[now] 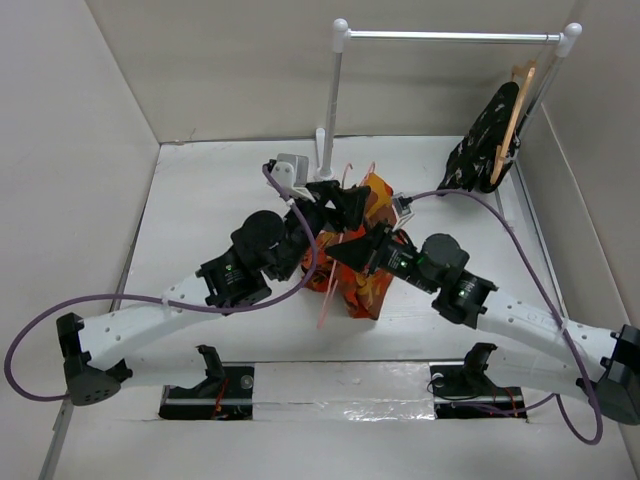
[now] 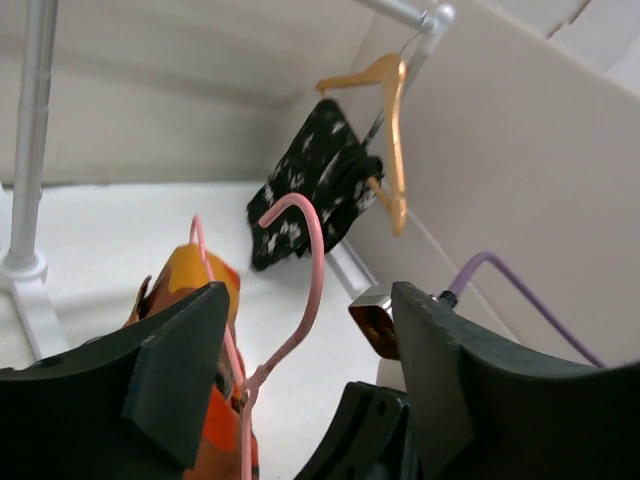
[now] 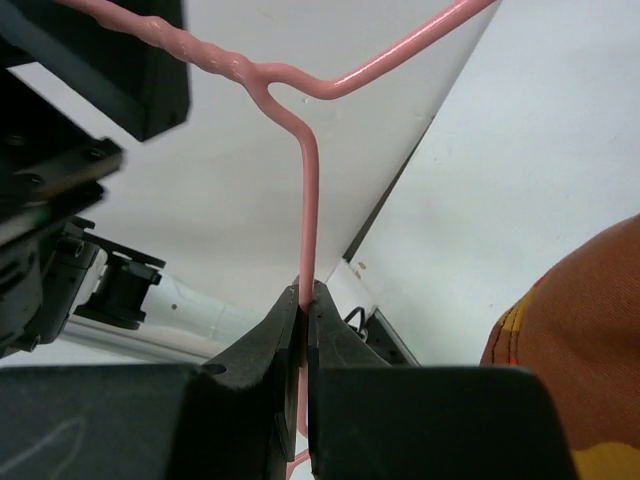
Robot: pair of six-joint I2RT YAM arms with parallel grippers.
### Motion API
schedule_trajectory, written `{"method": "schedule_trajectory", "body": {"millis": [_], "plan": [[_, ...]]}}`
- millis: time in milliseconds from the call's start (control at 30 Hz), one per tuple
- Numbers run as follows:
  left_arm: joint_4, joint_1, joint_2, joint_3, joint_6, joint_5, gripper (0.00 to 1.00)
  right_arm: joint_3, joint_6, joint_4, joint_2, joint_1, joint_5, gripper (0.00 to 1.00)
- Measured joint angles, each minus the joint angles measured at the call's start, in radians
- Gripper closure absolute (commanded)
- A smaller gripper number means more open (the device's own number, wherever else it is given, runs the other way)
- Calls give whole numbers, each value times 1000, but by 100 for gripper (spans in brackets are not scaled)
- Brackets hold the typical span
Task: Place the trousers on the hanger
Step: Place the hanger at the clothesline.
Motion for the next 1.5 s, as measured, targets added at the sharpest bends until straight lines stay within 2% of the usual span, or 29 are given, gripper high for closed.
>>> {"method": "schedule_trajectory", "body": {"millis": [100,233,367,500,700,867,1133,1333,1500], "plan": [[26,0,-29,18,24,15,30,18,19,-24,-10,-67,-48,100],[58,0,-113,-11,52,14,31,90,25,-91,-5,-188,-130,100],[151,0,-286,-188,70,-32,33,212,21,-150,55,-323,-238,100],[233,0,-396,-378,73,-135,33,370,10,-189,172,-459,-340,100],[258,18,-359,-570,74,-215,33,594,-21,-233,373,-605,-422,100],[275,29,-328,-668,81,-230,33,741,-48,-292,521,-668,-456,100],[311,29,-327,-684,73,-217,33,962,-66,-437,697,-721,-494,100],[323,29,-328,-685,69,-213,34,1062,-80,-476,768,-746,-509,100],[325,29,-328,-686,69,-206,34,1068,-82,-476,767,-752,-515,100]]}}
